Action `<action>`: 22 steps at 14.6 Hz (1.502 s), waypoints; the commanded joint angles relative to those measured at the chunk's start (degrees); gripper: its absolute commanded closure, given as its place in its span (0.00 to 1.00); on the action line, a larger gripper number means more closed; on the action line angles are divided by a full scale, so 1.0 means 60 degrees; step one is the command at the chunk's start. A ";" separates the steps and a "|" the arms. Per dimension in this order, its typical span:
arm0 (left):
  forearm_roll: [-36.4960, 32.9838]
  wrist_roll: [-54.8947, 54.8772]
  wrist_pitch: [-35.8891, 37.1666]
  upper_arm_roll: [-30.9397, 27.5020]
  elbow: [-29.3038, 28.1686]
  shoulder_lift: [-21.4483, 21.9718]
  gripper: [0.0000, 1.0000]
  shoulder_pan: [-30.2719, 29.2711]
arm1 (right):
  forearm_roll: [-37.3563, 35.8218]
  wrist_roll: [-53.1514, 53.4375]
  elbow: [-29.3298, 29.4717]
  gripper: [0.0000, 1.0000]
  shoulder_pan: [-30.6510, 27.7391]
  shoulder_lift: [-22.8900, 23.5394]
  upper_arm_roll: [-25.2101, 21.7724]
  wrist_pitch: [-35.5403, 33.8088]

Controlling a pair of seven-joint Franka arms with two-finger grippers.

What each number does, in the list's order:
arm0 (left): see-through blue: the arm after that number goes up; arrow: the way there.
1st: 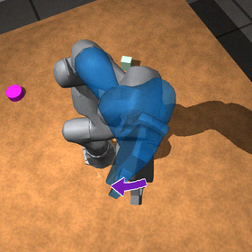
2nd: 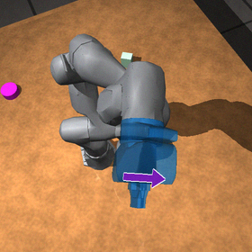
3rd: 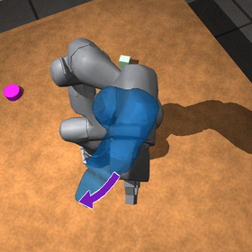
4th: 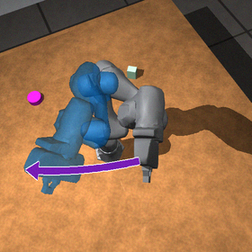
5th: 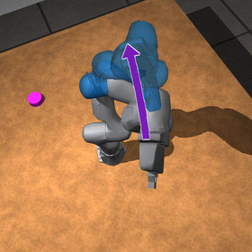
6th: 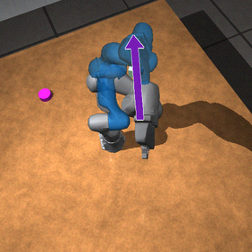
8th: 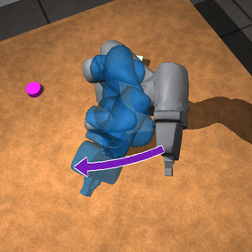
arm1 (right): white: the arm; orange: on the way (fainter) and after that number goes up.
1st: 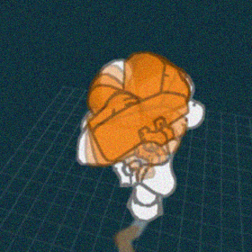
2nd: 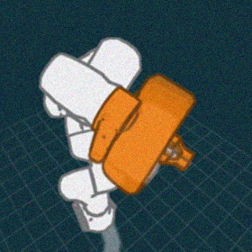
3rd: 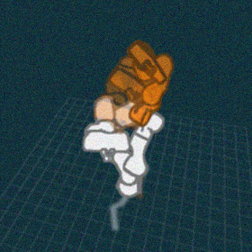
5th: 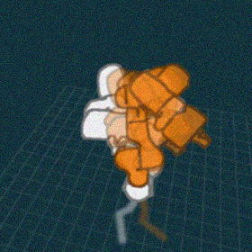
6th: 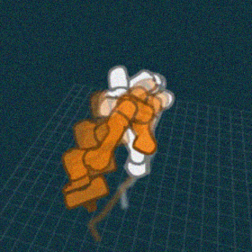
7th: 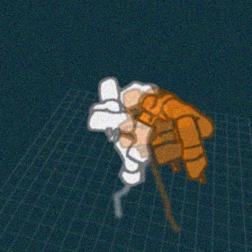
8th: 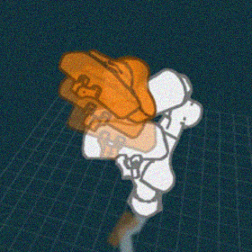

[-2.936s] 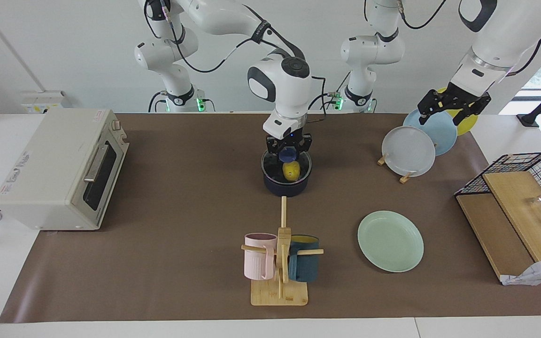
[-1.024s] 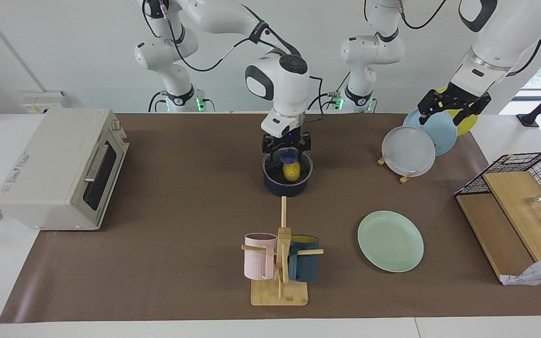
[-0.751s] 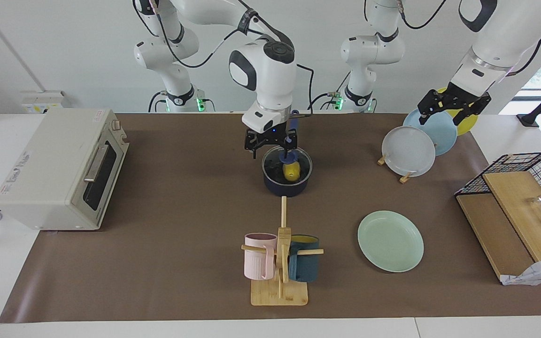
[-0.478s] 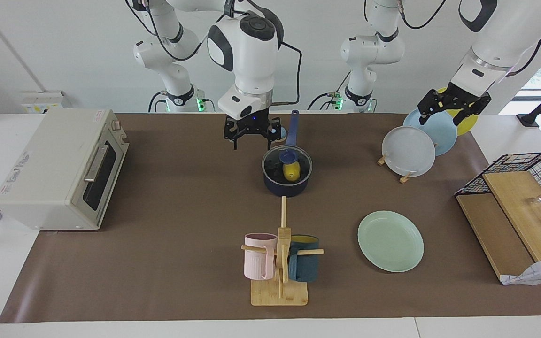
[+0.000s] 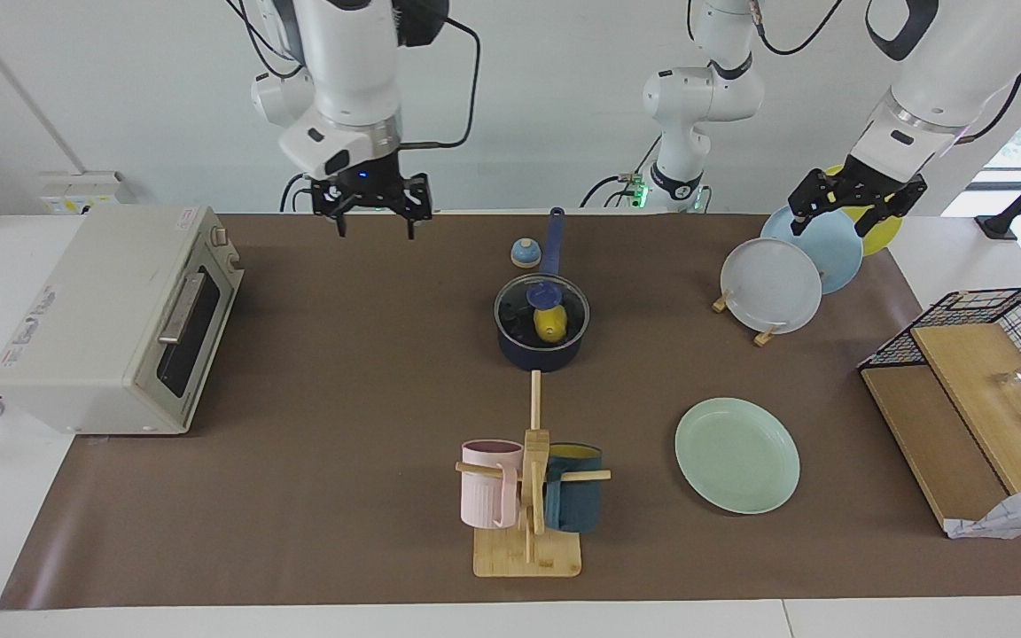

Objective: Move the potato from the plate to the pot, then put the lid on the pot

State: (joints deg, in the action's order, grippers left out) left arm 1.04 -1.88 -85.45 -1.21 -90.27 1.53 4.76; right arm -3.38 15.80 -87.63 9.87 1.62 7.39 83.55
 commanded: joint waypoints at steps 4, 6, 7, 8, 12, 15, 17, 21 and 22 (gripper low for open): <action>-0.0217 0.0094 -0.0128 0.0099 -0.0321 0.0288 0.00 -0.0105 | 0.0168 -0.1547 -0.0791 0.00 -0.1234 -0.0592 -0.0117 0.0151; -0.0217 0.0080 -0.0128 0.0099 -0.0321 0.0288 0.00 -0.0105 | 0.0037 -0.1636 -0.0732 0.00 -0.1249 -0.0505 -0.0309 0.0283; -0.0217 0.0080 -0.0128 0.0099 -0.0321 0.0288 0.00 -0.0105 | 0.0036 -0.1637 -0.0688 0.00 -0.1249 -0.0402 -0.0309 0.0254; -0.0217 0.0080 -0.0128 0.0099 -0.0321 0.0288 0.00 -0.0105 | 0.0065 -0.1637 -0.0644 0.00 -0.1307 -0.0372 -0.0309 0.0268; -0.0217 0.0080 -0.0128 0.0099 -0.0321 0.0288 0.00 -0.0105 | 0.0183 -0.1637 -0.0644 0.00 -0.1688 -0.0357 -0.0265 0.0298; -0.0217 0.0080 -0.0128 0.0099 -0.0321 0.0288 0.00 -0.0105 | 0.0182 -0.1637 -0.0644 0.00 -0.1878 -0.0328 -0.0207 0.0239; -0.0217 0.0080 -0.0128 0.0099 -0.0321 0.0288 0.00 -0.0105 | 0.0197 -0.1651 -0.0687 0.00 -0.1951 -0.0357 -0.0207 0.0210; -0.0217 0.0080 -0.0128 0.0099 -0.0321 0.0288 0.00 -0.0105 | 0.0226 -0.1724 -0.0688 0.00 -0.1908 -0.0358 -0.0250 0.0152; -0.0217 0.0080 -0.0128 0.0099 -0.0321 0.0288 0.00 -0.0105 | 0.0255 -0.1739 -0.0688 0.00 -0.1908 -0.0386 -0.0251 0.0137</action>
State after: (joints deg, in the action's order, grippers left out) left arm 1.04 -1.88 -85.45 -1.21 -90.27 1.53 4.76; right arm -3.02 7.20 -91.16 -0.48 -0.22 5.33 84.30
